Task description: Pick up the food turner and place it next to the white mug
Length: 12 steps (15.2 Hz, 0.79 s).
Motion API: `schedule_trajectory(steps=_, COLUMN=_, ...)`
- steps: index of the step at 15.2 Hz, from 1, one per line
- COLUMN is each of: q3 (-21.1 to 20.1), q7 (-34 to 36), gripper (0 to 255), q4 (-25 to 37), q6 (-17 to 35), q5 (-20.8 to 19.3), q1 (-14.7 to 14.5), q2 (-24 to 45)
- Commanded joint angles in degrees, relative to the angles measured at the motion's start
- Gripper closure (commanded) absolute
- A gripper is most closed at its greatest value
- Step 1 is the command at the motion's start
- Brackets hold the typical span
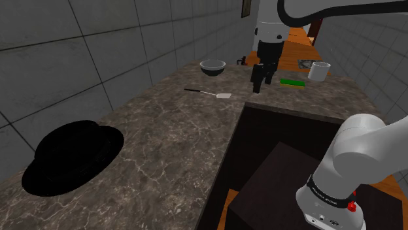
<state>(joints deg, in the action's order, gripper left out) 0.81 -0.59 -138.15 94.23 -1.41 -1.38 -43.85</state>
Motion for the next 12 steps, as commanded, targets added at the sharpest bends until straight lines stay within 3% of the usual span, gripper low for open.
schedule_trajectory(steps=1, q3=0.0, q7=0.0, gripper=0, q4=0.0, q6=0.0, q5=0.0, q1=0.0, q2=0.0)
schedule_trajectory(steps=12, q3=6.39, q7=-11.67, gripper=0, q4=9.56, q6=14.63, q5=-1.41, q1=-0.66, q2=22.62)
